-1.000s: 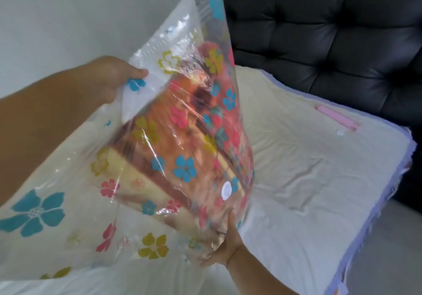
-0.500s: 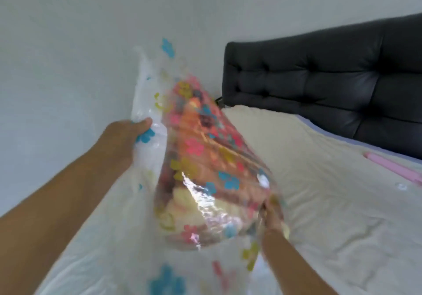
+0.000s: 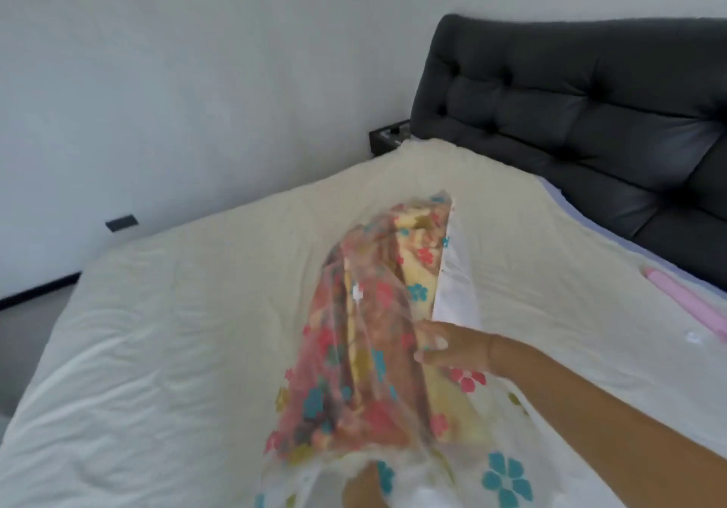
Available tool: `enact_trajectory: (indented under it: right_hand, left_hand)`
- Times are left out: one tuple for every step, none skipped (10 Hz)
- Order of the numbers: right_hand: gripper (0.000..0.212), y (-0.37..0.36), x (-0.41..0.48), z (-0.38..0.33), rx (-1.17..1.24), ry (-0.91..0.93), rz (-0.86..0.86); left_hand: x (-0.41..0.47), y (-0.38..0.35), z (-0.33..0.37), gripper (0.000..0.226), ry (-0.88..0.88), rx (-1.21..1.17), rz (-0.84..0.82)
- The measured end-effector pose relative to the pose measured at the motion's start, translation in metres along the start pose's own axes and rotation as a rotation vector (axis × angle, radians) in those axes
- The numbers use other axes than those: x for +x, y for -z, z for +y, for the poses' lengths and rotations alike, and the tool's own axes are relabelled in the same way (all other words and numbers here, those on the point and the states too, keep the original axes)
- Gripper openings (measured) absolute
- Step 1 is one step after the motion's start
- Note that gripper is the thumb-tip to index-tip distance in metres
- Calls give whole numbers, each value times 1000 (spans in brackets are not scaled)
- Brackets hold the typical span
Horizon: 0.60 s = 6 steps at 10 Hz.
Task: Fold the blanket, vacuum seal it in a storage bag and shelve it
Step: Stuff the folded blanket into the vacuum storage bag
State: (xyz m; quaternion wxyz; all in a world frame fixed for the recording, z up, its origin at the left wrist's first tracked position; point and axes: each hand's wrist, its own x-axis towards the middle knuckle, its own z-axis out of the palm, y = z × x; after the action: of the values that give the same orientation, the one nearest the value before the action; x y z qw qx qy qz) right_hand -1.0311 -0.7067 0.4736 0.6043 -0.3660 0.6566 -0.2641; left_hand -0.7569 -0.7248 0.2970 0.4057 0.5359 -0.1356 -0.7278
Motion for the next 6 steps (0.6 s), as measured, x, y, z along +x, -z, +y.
enact_trajectory:
  right_hand:
    - [78,-5,22,82,-129,58,217]
    - [77,5,25,138,-72,-47,535]
    - [77,27,25,163,183,-46,755]
    - [81,39,13,183,-1,-185,747]
    - [101,26,-2,232,-133,-303,709]
    - [103,15,-6,256,-213,-294,715]
  left_hand:
    - [-42,0,-82,7,302,243,25]
    - [-87,7,-89,25,619,109,-106]
    - [-107,21,-89,39,752,462,-170]
    - [-107,26,-76,41,688,759,-240]
    - [-59,24,-22,30,232,784,-27]
    - [-23,21,20,25,-110,724,203]
